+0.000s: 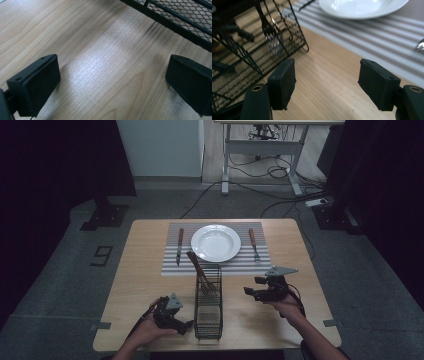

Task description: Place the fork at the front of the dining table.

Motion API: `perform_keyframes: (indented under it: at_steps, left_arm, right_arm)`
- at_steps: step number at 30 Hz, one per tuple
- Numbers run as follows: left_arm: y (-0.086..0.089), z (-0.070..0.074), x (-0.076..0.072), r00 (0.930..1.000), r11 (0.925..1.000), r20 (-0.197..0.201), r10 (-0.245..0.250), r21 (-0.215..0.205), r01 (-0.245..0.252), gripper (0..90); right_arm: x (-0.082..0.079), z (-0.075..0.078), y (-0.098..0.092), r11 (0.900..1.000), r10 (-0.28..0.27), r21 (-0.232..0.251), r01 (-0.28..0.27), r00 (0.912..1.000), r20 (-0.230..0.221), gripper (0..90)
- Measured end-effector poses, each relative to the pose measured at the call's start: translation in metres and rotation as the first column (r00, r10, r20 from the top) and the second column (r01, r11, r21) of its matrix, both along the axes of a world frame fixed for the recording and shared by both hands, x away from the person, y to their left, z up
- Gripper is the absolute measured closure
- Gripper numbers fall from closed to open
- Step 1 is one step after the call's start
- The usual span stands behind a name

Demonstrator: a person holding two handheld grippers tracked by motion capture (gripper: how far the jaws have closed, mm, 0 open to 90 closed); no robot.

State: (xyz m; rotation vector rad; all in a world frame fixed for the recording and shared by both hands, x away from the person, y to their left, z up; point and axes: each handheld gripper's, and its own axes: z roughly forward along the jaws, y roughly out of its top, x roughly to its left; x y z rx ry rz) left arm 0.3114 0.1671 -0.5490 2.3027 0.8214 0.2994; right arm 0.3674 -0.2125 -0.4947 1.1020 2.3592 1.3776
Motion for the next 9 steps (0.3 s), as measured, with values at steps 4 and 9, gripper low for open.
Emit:
perform_keyframes:
  at_steps: [4, 9]
  left_arm:
    - [0.0, 0.0, -0.0002, 1.0, 1.0, 0.0, 0.001, 0.0, -0.001, 0.0]
    - [0.0, 0.0, -0.0003, 1.0, 1.0, 0.0, 0.001, -0.001, -0.001, 0.0]
  right_arm:
    - [0.0013, -0.0065, 0.0053, 0.999, 0.016, -0.031, -0.017, 0.9997, -0.016, 30.1]
    - [0.0025, -0.0066, 0.0064, 0.999, 0.014, -0.028, -0.015, 0.9998, -0.014, 29.7]
